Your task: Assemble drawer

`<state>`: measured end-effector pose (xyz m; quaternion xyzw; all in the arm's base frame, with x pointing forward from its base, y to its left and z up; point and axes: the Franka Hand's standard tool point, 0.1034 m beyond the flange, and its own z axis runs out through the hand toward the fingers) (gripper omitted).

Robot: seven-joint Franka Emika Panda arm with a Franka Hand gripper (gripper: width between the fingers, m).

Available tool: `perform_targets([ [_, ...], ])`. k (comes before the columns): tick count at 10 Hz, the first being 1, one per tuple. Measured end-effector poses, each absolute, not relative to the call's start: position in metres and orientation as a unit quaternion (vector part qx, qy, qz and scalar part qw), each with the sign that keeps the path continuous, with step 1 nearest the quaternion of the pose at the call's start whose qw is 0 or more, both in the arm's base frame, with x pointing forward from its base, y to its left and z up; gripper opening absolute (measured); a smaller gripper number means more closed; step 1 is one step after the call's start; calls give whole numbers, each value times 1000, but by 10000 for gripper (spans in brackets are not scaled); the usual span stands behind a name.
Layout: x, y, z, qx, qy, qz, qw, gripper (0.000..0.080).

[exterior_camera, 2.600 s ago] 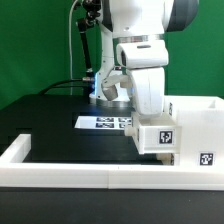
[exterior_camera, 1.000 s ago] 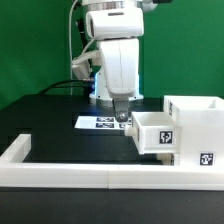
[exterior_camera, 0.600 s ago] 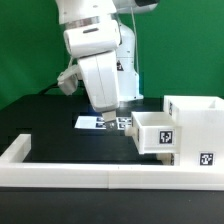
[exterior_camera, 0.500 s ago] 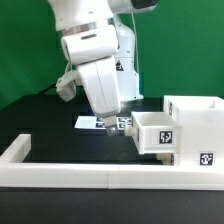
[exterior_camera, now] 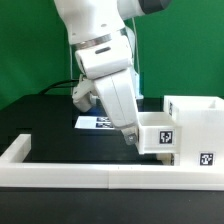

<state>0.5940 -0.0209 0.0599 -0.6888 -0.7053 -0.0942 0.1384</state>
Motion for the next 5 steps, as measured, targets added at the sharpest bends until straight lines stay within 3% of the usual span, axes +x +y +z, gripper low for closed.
perform_targets([
  [5, 595, 22, 65, -703, -689, -90, 150, 649],
])
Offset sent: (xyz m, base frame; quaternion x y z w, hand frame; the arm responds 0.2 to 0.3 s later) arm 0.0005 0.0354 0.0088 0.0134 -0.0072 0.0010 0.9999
